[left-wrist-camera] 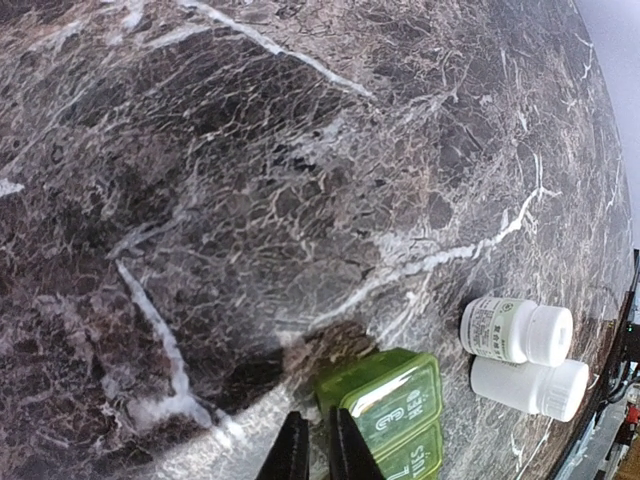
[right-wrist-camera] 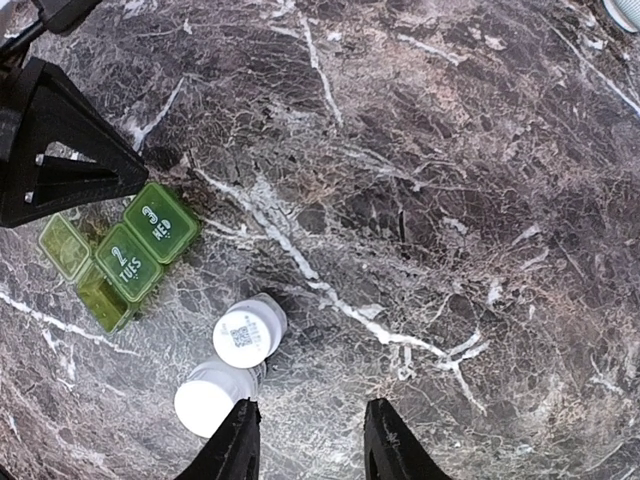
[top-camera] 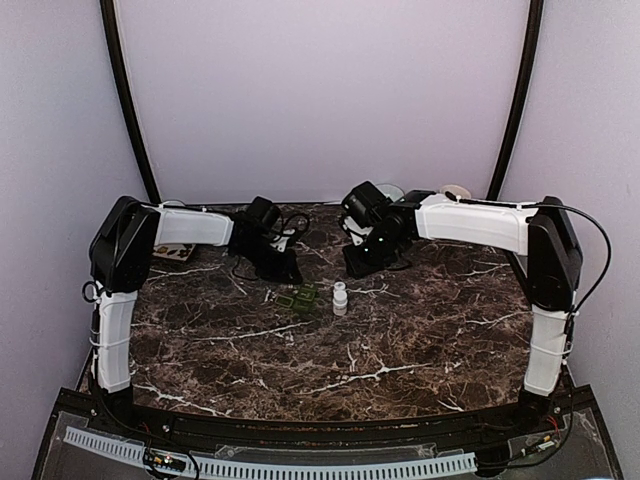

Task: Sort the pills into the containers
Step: Adjust the pill container at the center of the board.

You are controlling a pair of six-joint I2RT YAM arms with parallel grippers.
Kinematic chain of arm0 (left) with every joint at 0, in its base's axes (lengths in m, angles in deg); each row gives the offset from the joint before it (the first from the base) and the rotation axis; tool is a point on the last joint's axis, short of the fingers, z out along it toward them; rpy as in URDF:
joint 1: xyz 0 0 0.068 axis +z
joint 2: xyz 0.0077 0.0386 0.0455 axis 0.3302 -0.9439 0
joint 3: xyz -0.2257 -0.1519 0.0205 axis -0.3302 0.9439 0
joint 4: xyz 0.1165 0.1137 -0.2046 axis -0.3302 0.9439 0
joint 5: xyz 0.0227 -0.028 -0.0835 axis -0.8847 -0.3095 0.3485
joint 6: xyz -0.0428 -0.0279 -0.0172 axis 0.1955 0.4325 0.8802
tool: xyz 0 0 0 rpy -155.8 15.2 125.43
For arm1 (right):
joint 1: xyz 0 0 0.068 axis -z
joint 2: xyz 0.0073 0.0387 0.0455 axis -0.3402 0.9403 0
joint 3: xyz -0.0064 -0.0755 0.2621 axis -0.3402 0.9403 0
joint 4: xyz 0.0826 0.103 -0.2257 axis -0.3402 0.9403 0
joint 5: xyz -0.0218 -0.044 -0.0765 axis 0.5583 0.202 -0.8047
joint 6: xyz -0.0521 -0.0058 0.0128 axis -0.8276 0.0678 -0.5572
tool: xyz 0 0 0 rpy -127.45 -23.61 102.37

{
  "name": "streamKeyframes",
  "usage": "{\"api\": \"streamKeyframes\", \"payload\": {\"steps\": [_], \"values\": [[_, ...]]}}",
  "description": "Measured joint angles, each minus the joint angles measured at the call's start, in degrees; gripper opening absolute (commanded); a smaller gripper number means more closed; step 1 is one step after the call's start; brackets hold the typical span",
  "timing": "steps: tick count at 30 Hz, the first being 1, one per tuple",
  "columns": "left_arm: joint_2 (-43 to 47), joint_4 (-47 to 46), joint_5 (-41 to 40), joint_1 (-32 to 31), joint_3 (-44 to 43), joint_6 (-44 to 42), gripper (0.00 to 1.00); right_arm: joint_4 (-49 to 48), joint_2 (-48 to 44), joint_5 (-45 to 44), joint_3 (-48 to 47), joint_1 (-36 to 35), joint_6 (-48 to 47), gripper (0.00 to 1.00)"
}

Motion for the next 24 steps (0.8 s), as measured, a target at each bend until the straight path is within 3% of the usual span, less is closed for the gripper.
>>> {"api": "streamKeyframes", "payload": {"steps": [7,14,24], "values": [[-0.4,0.5,0.2,-0.3,-0.5,-0.2,0.11,0.0,-0.1,1.3,0.3,0.0,0.0,0.38],[-0.3,1.4,-3.3,-0.3,-2.0,0.0,0.28,0.0,-0.5,3.2,0.3,-0.2,-0.1,0.42],[6.6,-1.4,-8.3,-0.3,1.7,1.8,0.3,1.0,-0.6,4.4,-0.4,-2.9,-0.2,0.42]]}}
